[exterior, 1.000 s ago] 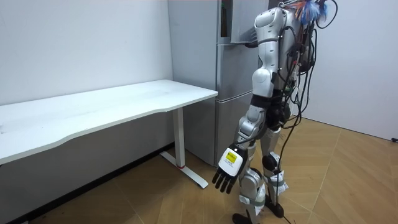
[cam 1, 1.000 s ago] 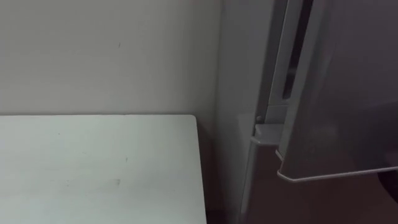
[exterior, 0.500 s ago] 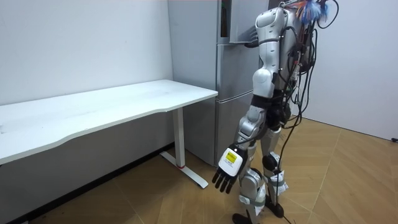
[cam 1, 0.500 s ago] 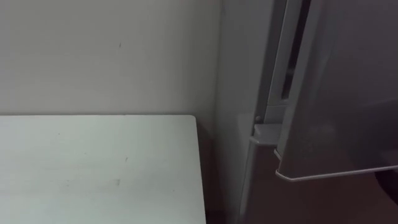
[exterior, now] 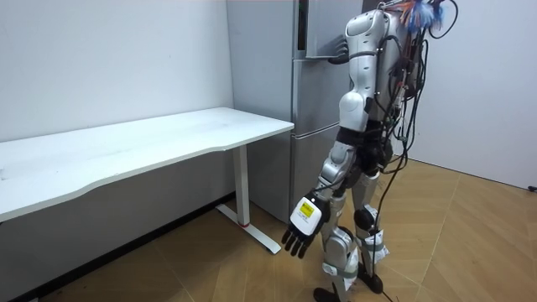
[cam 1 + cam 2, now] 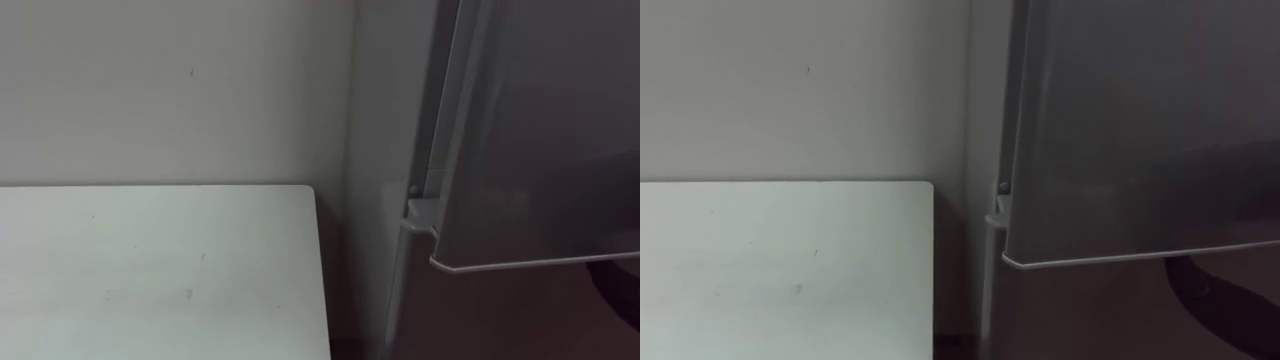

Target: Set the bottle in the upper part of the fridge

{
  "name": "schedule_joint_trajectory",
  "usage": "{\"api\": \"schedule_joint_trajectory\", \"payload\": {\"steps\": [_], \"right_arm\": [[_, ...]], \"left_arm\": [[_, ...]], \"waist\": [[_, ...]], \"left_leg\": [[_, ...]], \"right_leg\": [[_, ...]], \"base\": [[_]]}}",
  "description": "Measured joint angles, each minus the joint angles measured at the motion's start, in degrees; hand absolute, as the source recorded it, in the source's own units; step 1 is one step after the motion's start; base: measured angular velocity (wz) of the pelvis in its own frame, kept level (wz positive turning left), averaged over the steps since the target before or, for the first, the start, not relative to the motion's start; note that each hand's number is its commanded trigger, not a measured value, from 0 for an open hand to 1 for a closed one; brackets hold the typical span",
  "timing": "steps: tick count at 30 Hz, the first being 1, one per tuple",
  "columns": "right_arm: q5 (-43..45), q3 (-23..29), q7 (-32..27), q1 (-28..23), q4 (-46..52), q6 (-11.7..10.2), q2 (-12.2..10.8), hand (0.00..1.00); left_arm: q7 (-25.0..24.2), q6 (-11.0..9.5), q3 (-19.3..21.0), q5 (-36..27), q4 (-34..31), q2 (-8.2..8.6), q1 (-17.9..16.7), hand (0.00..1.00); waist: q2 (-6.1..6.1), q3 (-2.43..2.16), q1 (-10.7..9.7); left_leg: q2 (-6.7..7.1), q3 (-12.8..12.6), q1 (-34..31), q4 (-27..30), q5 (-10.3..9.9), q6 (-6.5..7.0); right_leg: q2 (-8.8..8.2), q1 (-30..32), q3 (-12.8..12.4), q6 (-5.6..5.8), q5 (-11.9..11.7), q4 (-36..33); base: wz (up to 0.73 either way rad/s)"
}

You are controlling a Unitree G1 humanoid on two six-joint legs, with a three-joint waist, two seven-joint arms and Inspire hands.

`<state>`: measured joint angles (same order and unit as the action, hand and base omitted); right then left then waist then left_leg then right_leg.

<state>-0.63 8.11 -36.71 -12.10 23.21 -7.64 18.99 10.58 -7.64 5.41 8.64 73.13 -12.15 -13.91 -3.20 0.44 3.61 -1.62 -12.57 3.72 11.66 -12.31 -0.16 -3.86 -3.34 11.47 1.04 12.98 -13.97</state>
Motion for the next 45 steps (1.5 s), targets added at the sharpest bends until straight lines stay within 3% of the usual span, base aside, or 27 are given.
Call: {"api": "schedule_joint_trajectory", "payload": {"steps": [20, 26, 33, 37, 45], "right_arm": [[0.5, -0.9, 1.3, 1.3, 0.0, 0.2, 0.0, 0.0], [0.0, -4.6, 3.0, 5.7, 0.1, 0.2, -0.3, 0.0], [-1.0, -8.0, 3.6, 8.2, 0.3, 0.2, -1.7, 0.0], [0.1, -11.5, 3.9, 9.0, 1.8, -0.1, -3.2, 0.0], [3.2, -14.8, 5.6, 10.0, 2.0, -1.2, -3.2, 0.0]], "left_arm": [[-2.0, 1.5, -0.1, 3.6, -0.1, 0.02, 0.6, 0.0], [-3.0, 1.8, -1.5, 4.8, 0.0, 0.01, 1.3, 0.0], [-3.4, 2.4, -2.5, 6.0, -0.2, -0.02, 1.0, 0.0], [-3.4, 2.5, -5.5, 5.8, -0.2, -0.2, 1.7, 0.0], [-3.4, 3.5, -8.2, 5.8, -0.1, -0.21, 2.7, 0.0]], "waist": [[0.56, 0.0, 1.1], [0.4, -0.02, 1.2], [-0.74, -0.32, 1.4], [-0.62, -0.42, 1.4], [-0.26, -0.32, 1.5]], "left_leg": [[-0.08, 0.2, -0.9, 0.0, 0.0, -0.07], [-0.16, 0.1, -0.3, -0.2, 0.1, -0.21], [-0.49, 0.1, -0.1, 0.0, 0.2, -0.31], [-0.91, 0.3, -0.5, 0.2, 0.3, -0.54], [-1.1, 0.9, -0.8, 0.7, 0.4, -0.65]], "right_leg": [[0.19, 0.5, 0.0, -0.03, -0.1, 0.4], [0.29, 0.4, -0.2, -0.12, -0.1, 0.2], [0.5, 0.1, -0.2, -0.53, -0.5, 0.4], [0.89, 0.0, 0.0, -0.86, -1.1, 0.9], [1.07, -0.5, 0.5, -1.03, -1.4, 1.4]], "base": [[0.0], [-0.01], [-0.03], [0.01], [0.02]]}}
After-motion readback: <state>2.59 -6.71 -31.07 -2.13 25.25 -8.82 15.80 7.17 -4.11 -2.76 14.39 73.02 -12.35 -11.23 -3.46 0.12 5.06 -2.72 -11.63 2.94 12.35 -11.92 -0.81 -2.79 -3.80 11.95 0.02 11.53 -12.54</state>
